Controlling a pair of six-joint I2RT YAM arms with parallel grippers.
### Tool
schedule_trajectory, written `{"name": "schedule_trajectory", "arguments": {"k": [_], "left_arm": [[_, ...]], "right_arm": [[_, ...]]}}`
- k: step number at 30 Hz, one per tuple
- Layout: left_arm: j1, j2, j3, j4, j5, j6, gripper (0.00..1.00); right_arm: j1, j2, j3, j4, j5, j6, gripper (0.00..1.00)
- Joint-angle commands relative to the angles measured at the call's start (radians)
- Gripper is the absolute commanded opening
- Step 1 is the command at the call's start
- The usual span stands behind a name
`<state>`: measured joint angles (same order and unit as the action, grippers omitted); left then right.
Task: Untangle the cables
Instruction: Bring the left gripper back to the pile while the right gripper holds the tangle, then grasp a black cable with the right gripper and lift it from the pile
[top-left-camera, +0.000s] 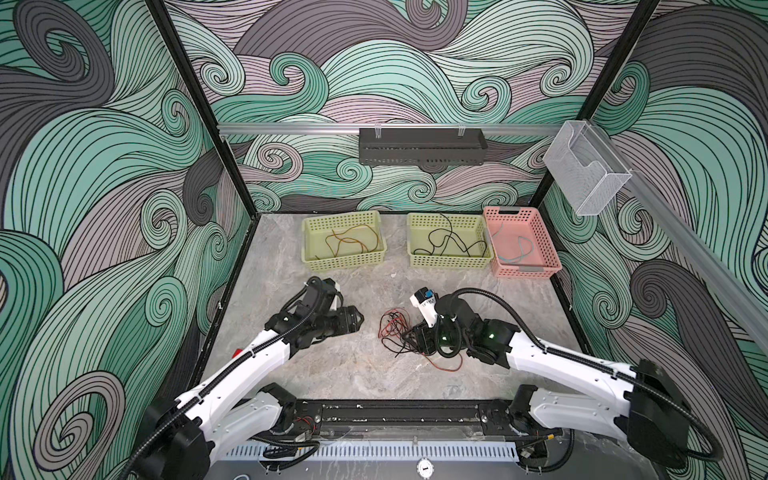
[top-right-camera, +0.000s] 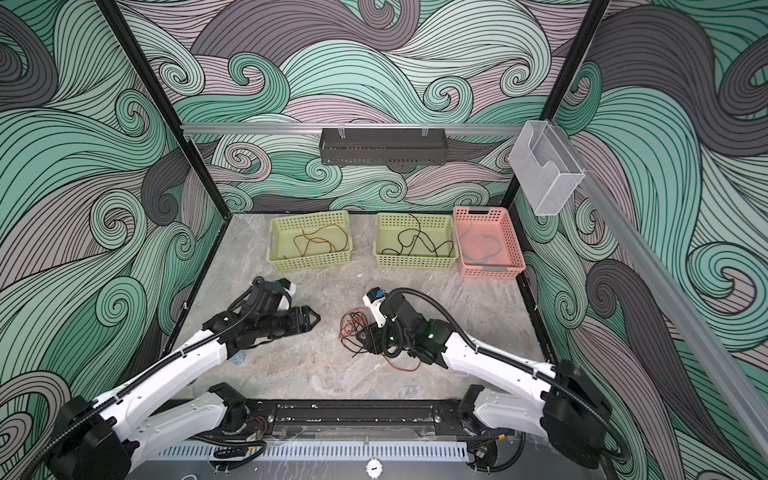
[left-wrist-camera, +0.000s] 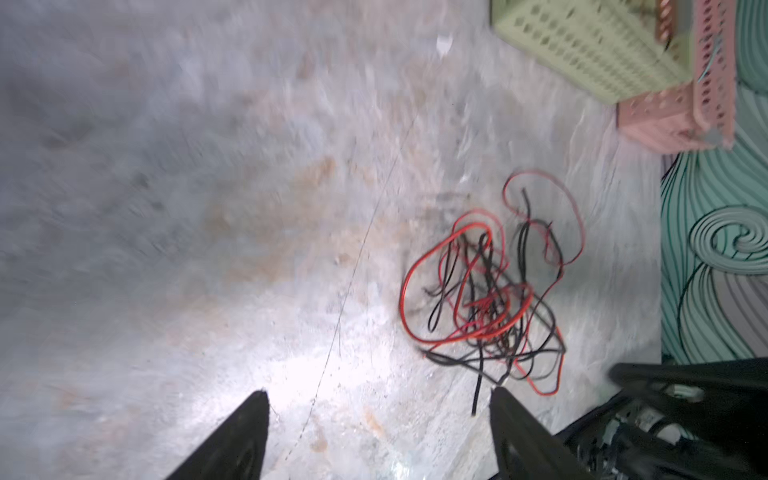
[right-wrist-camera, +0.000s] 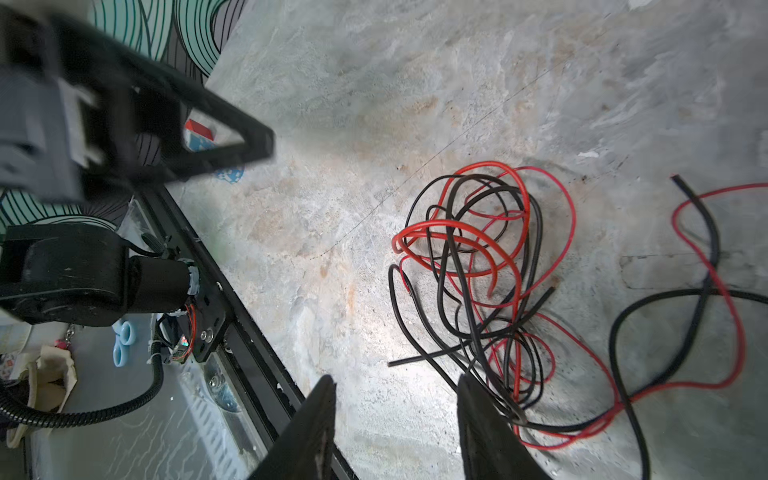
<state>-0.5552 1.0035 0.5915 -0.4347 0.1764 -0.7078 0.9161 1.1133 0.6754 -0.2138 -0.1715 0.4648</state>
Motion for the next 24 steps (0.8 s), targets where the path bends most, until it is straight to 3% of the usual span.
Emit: {"name": "schedule_trajectory", "arguments": {"k": [1, 3, 8, 11, 18, 24], "left_arm": [[-0.06, 0.038, -0.012, 0.176, 0.004, -0.079, 0.72], [-0.091, 0.099, -0.005, 0.212, 0.001, -0.079, 0.64], [-0.163, 0.27, 0.068, 0.265, -0.019, -0.056, 0.63], [-0.184, 0.344, 0.108, 0.251, -0.073, -0.029, 0.53], [-0.195, 0.411, 0.095, 0.296, -0.107, -0.008, 0.36], [-0.221, 0.466, 0.081, 0.342, -0.1, 0.03, 0.31]], "right_arm": [[0.003, -0.054, 0.033, -0.133, 0.092, -0.043, 0.5], [0.001, -0.052, 0.04, -0.126, 0.114, -0.047, 0.5], [0.001, 0.057, 0.1, -0.133, 0.124, -0.066, 0.47], [-0.001, 0.099, 0.111, -0.104, 0.113, -0.066, 0.46], [-0.003, 0.143, 0.117, -0.09, 0.111, -0.07, 0.44], [-0.008, 0.18, 0.112, -0.062, 0.104, -0.065, 0.43]]}}
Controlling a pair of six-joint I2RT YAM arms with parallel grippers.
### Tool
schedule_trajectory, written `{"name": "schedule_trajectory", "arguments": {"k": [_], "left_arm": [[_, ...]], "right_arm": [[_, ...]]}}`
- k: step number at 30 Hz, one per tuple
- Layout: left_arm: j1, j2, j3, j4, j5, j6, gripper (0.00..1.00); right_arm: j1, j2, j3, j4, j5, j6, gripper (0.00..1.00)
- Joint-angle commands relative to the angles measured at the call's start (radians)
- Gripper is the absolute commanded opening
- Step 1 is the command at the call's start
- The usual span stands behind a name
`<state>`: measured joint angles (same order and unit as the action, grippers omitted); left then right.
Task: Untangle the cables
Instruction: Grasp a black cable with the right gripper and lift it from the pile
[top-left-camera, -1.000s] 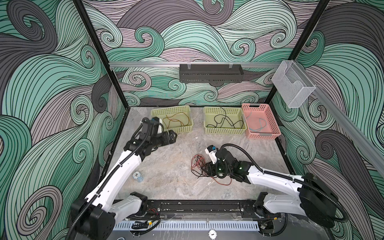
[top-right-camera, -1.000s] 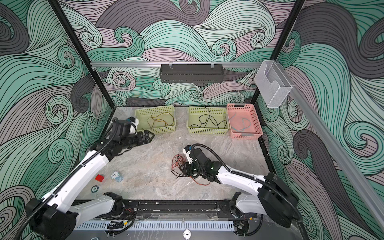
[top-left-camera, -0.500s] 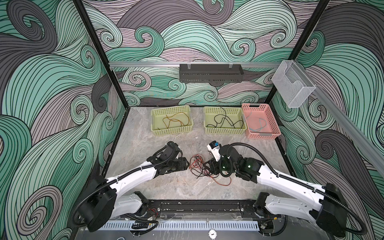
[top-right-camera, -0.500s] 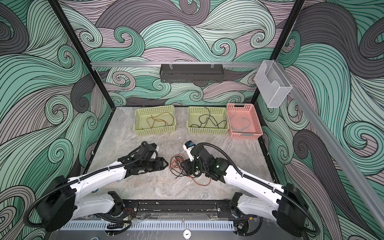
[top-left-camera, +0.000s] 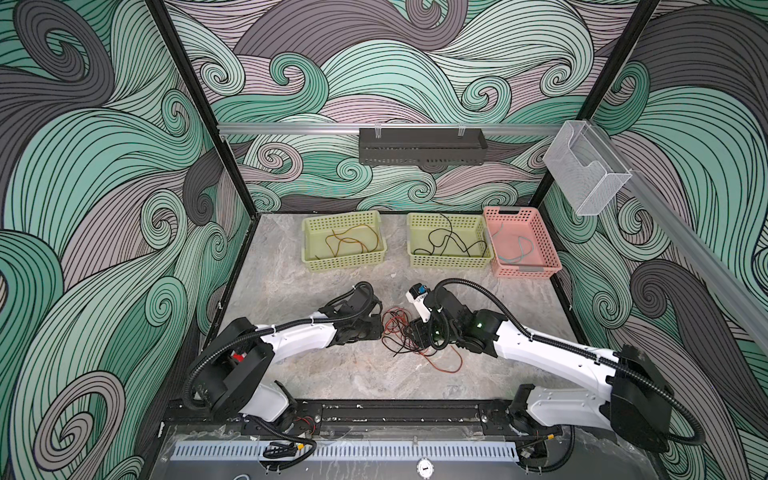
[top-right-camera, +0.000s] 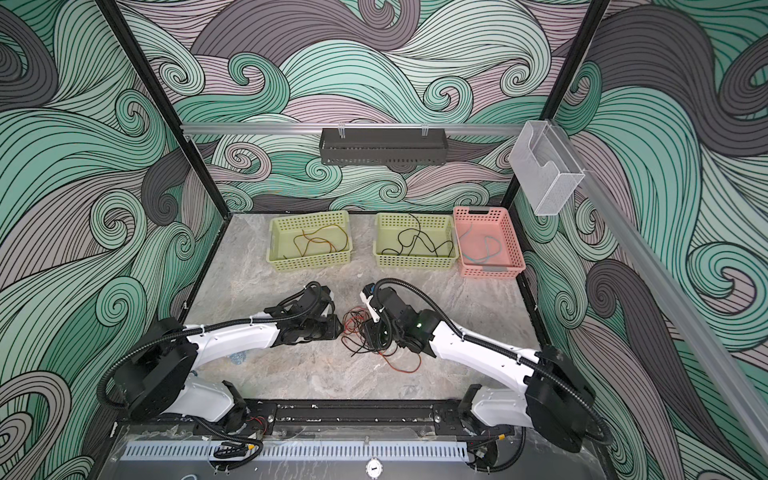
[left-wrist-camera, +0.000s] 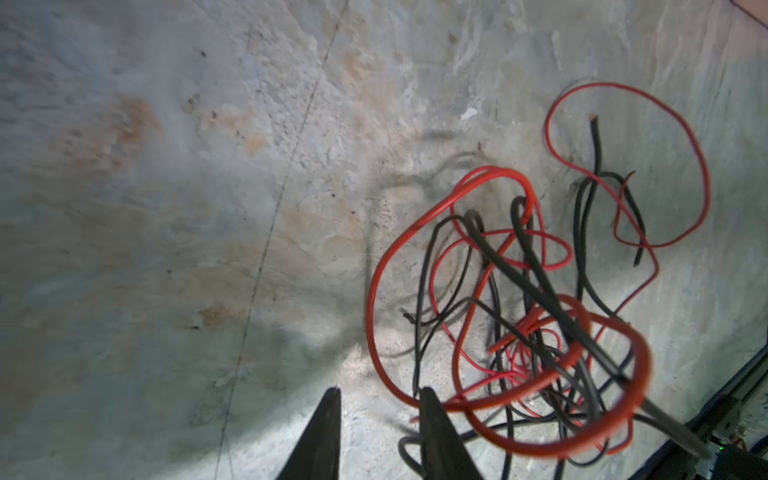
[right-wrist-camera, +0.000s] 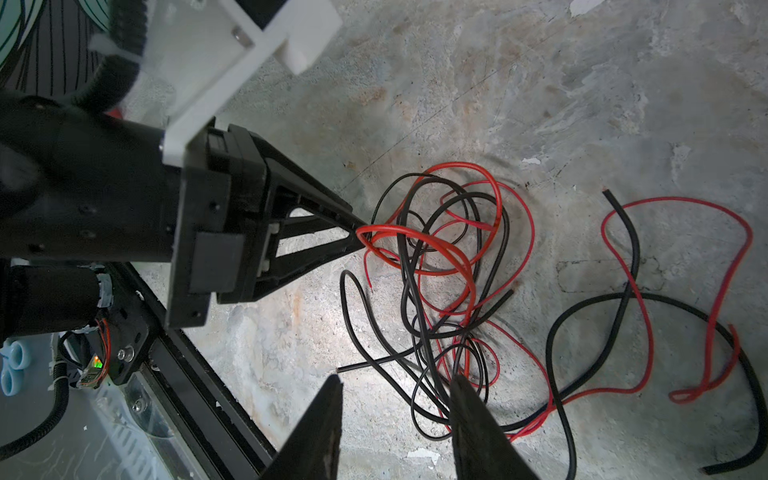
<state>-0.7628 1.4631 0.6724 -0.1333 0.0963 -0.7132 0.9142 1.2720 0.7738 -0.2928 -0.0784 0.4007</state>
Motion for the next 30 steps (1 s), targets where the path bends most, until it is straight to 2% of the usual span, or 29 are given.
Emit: {"name": "schedule_trajectory", "arguments": {"k": [1, 6, 8, 10, 11, 12, 17, 19, 21, 26, 30], "left_arm": [[-0.017, 0.008, -0.008, 0.059, -0.024, 0.039, 0.31], [-0.027, 0.026, -0.01, 0.095, -0.033, 0.058, 0.33], [-0.032, 0.028, -0.004, 0.097, -0.033, 0.06, 0.34], [-0.039, 0.026, -0.004, 0.098, -0.033, 0.062, 0.35], [-0.041, 0.023, -0.004, 0.099, -0.034, 0.062, 0.36], [-0.043, 0.02, -0.005, 0.097, -0.034, 0.065, 0.36], [-0.047, -0.037, -0.007, 0.042, -0.064, 0.063, 0.33], [-0.047, -0.102, -0.015, 0.031, -0.065, 0.057, 0.35], [-0.048, -0.16, -0.023, 0.013, -0.068, 0.048, 0.4], [-0.056, -0.297, -0.027, -0.02, -0.064, 0.037, 0.65], [-0.069, -0.378, -0.005, -0.049, -0.06, 0.046, 0.72]], "right_arm": [[-0.008, 0.036, 0.013, 0.023, 0.012, -0.006, 0.43], [-0.044, 0.113, 0.021, 0.036, 0.019, -0.022, 0.42], [-0.059, 0.14, 0.024, 0.047, -0.003, -0.027, 0.33], [-0.063, 0.158, 0.034, 0.029, 0.002, -0.034, 0.1], [-0.063, 0.16, 0.038, 0.022, 0.005, -0.034, 0.03], [-0.062, 0.155, 0.04, 0.017, 0.003, -0.031, 0.0], [-0.056, 0.032, 0.069, -0.033, 0.01, -0.026, 0.0], [-0.048, -0.03, 0.096, -0.06, 0.024, -0.03, 0.0], [-0.033, -0.081, 0.133, -0.101, 0.034, -0.038, 0.0], [0.012, -0.143, 0.213, -0.153, 0.063, -0.056, 0.0], [0.046, -0.144, 0.261, -0.187, 0.08, -0.071, 0.0]]}}
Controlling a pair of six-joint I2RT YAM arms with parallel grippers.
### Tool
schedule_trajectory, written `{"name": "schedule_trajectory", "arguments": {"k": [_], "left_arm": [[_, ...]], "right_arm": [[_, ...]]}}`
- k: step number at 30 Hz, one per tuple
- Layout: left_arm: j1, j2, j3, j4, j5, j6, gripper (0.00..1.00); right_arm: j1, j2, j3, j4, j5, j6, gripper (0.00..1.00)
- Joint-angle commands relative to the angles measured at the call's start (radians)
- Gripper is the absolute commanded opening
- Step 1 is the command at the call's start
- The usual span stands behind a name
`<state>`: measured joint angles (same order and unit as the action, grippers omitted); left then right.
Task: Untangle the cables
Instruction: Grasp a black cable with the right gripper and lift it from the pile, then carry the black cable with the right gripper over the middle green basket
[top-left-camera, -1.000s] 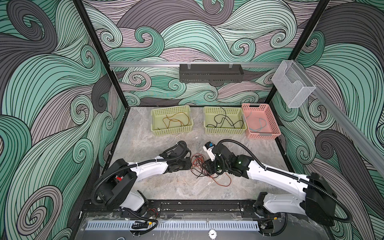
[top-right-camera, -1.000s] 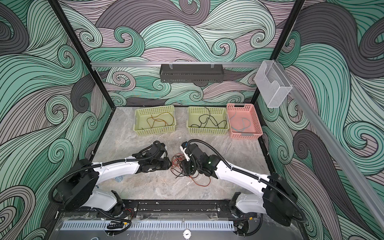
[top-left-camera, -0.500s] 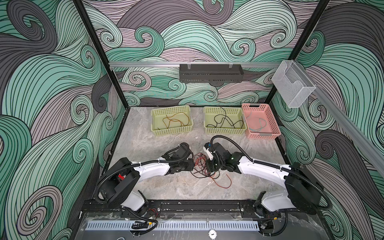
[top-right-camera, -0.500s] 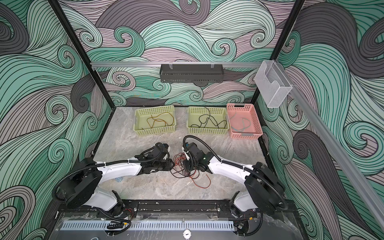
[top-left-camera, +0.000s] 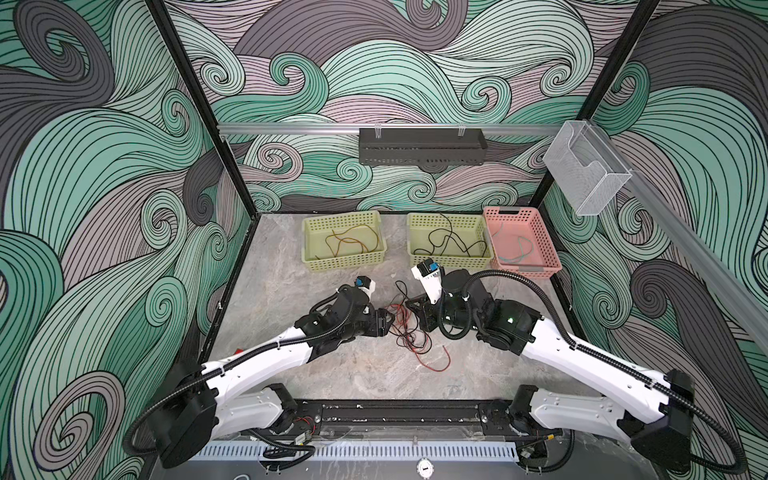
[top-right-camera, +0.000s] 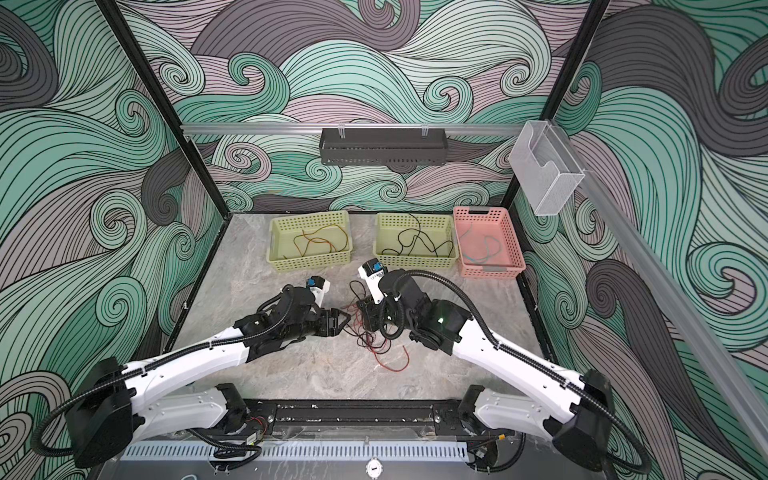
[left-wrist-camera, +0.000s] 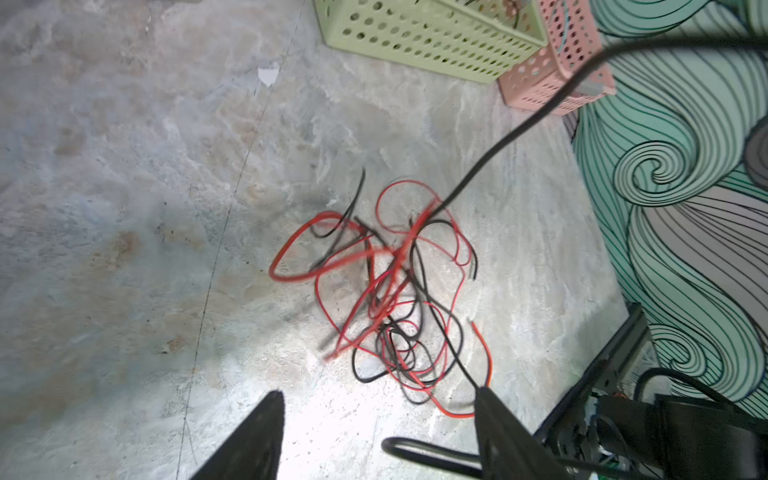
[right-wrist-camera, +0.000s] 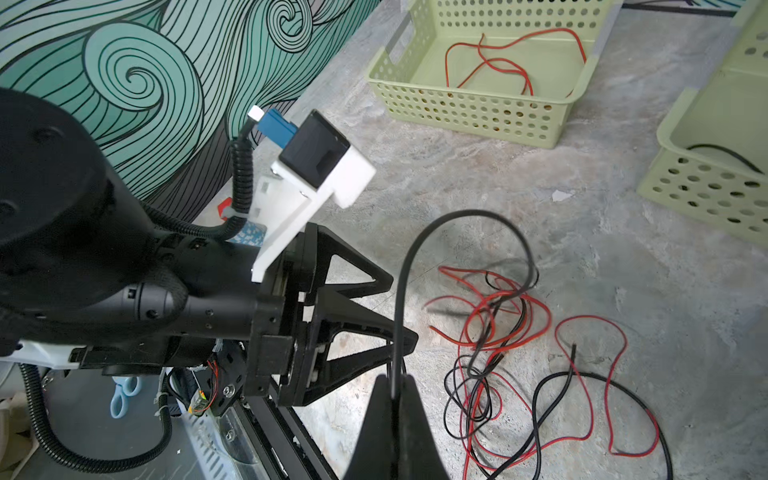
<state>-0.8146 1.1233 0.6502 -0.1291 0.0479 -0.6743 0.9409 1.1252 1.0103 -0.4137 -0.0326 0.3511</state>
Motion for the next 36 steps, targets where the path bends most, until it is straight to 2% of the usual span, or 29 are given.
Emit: {"name": "schedule_trajectory", "arguments": {"k": [1, 6, 15, 20, 23, 26, 30, 36], "left_arm": [[-0.02, -0.053, 0.02, -0.056, -0.012, 0.009, 0.73], [-0.032, -0.101, 0.013, -0.057, -0.031, -0.003, 0.73], [-0.032, -0.137, -0.049, -0.082, -0.13, -0.033, 0.73], [-0.031, -0.16, -0.114, -0.058, -0.143, -0.07, 0.73], [-0.032, -0.181, -0.141, -0.054, -0.149, -0.091, 0.73], [-0.031, -0.205, -0.163, -0.021, -0.123, -0.102, 0.73], [-0.039, -0.243, -0.141, 0.028, -0.035, -0.088, 0.76], [-0.104, -0.304, -0.079, 0.099, 0.0, -0.03, 0.87]], "right_arm": [[0.026, -0.003, 0.033, -0.069, 0.042, -0.021, 0.0], [0.047, -0.05, 0.093, -0.049, 0.08, -0.052, 0.0], [0.044, -0.059, 0.263, -0.023, 0.228, -0.224, 0.0], [0.014, -0.035, 0.335, -0.026, 0.263, -0.287, 0.0], [-0.029, -0.021, 0.364, -0.025, 0.229, -0.288, 0.0], [-0.035, -0.009, 0.403, -0.021, 0.195, -0.291, 0.0], [-0.035, 0.029, 0.426, -0.017, 0.2, -0.287, 0.0], [-0.034, 0.06, 0.423, -0.005, 0.203, -0.259, 0.0]]}}
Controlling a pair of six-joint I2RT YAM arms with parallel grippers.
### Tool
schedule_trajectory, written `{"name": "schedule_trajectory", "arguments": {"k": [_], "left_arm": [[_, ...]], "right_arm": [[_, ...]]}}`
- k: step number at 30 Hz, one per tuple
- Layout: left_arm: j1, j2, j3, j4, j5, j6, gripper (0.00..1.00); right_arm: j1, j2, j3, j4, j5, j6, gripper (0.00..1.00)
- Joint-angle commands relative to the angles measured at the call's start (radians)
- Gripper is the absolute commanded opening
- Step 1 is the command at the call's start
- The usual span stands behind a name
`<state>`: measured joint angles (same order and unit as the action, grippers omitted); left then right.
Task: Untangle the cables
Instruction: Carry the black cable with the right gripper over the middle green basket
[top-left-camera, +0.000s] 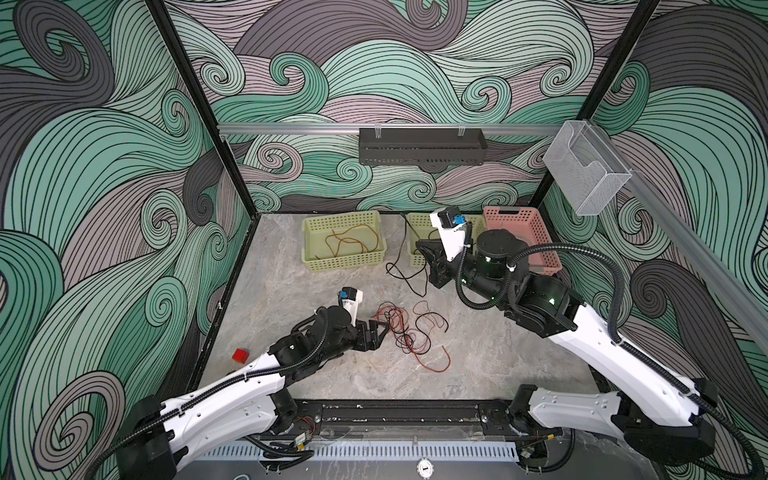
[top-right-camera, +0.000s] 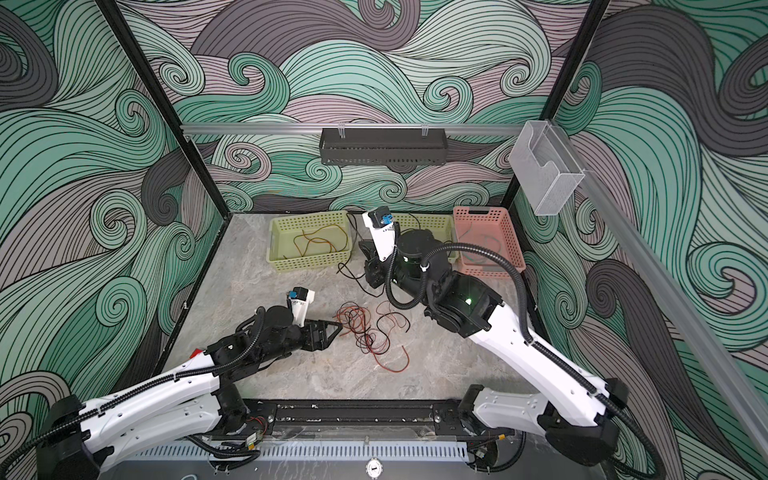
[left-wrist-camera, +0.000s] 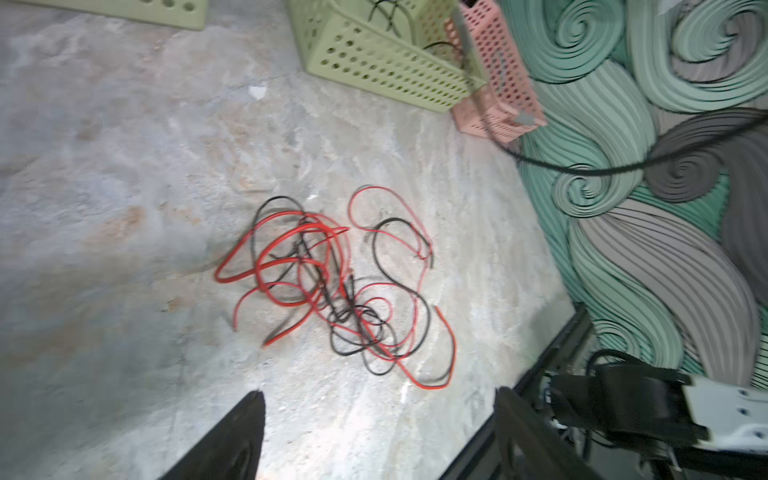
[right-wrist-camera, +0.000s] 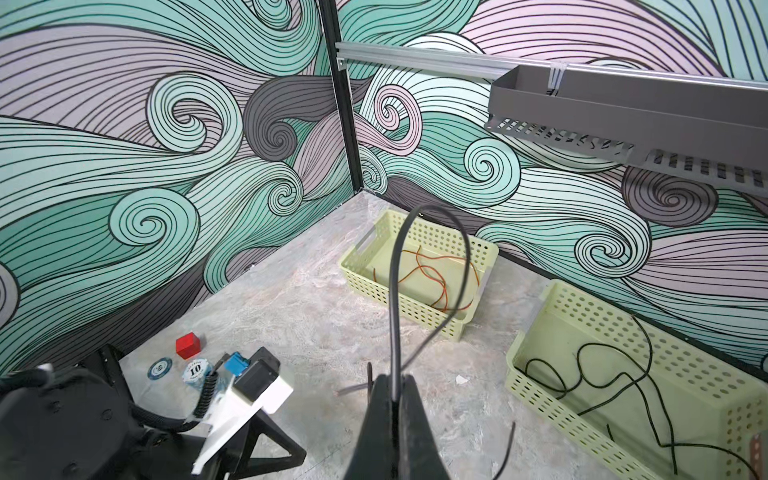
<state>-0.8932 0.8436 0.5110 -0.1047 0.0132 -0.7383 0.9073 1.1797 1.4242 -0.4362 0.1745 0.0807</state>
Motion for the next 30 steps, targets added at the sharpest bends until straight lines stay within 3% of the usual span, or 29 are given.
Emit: {"name": "schedule_trajectory", "arguments": {"k": [1, 7, 13, 16, 20, 21, 23, 27, 30], "left_arm": [[-0.038, -0.026, 0.069, 0.093, 0.033, 0.036, 0.88], [-0.085, 0.017, 0.058, 0.307, -0.054, 0.041, 0.96], [-0.111, 0.226, 0.074, 0.534, -0.084, 0.023, 0.93], [-0.121, 0.284, 0.117, 0.514, -0.087, 0.036, 0.65], [-0.128, 0.251, 0.104, 0.457, -0.134, 0.012, 0.09], [-0.128, 0.233, 0.091, 0.448, -0.14, 0.005, 0.0], [-0.128, 0.189, 0.055, 0.432, -0.134, -0.009, 0.0], [-0.128, 0.059, -0.014, 0.325, -0.147, -0.031, 0.0], [-0.128, -0.099, -0.072, 0.199, -0.225, -0.05, 0.0]], "right_arm": [[0.001, 0.007, 0.009, 0.019, -0.008, 0.018, 0.0], [0.025, 0.015, -0.011, 0.037, -0.016, 0.068, 0.0], [0.074, 0.013, -0.043, 0.067, -0.014, 0.144, 0.0], [0.082, 0.0, -0.058, 0.068, 0.014, 0.143, 0.0], [0.075, -0.033, -0.067, 0.035, 0.133, 0.077, 0.0], [0.065, -0.043, -0.069, 0.023, 0.16, 0.056, 0.0], [0.009, -0.069, -0.078, 0.0, 0.199, 0.043, 0.0], [-0.195, -0.135, -0.142, -0.004, 0.124, 0.071, 0.0], [-0.319, -0.152, -0.171, -0.014, 0.079, 0.075, 0.0]]}}
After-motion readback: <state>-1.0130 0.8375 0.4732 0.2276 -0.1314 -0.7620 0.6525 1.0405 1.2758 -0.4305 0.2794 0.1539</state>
